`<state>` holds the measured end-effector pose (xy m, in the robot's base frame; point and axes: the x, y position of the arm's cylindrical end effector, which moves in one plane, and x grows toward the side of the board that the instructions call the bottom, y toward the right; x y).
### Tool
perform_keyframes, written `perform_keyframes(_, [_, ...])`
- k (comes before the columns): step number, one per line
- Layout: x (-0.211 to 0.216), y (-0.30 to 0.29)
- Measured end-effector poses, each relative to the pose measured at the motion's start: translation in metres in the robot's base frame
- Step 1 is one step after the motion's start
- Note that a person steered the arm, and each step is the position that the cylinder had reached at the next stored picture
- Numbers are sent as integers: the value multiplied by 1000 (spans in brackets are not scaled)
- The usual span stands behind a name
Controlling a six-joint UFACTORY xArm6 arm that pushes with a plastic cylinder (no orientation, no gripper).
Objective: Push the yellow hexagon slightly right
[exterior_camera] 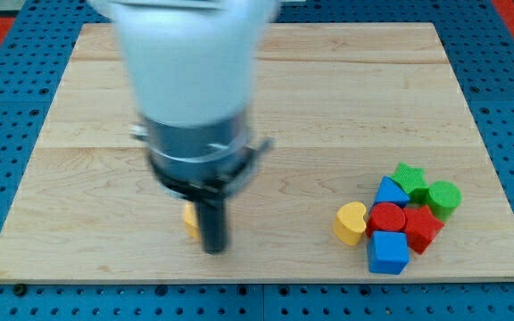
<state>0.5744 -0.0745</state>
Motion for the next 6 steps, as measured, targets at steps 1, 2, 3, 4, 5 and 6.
perform_keyframes(1, [-39,-15])
perform_keyframes(2, [-70,-39])
perform_keyframes(3, [-63,-75])
perform_keyframes(4, [-92,-99])
perform_keyframes(5, [-114,-40])
perform_keyframes(6, [-113,-43])
